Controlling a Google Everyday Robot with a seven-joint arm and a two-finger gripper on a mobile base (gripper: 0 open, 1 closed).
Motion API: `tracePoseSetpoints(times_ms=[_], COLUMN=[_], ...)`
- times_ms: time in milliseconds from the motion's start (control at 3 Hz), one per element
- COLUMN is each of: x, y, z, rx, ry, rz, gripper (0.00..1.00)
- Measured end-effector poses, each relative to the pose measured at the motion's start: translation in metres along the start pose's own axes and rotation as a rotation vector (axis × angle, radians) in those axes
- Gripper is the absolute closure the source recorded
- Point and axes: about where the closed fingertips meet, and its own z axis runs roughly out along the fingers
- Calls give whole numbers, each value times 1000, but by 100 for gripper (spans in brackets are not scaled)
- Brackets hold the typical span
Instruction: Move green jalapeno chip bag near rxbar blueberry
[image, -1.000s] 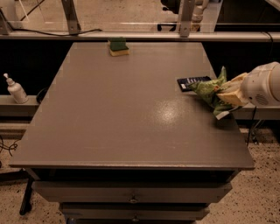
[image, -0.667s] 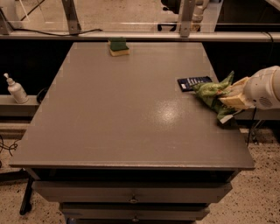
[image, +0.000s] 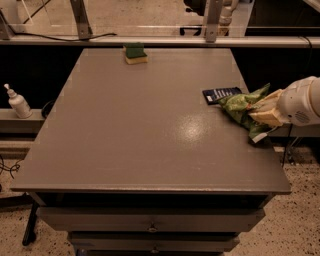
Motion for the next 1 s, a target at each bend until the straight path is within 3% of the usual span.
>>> tracePoseSetpoints(times_ms=[333,667,1000], x=[-4,-4,-17], y=[7,7,15], z=[14,14,22], rx=[-48,-48,-93], ry=[-15,-15,-32], rz=[-21,-21,-55], gripper=[13,0,0])
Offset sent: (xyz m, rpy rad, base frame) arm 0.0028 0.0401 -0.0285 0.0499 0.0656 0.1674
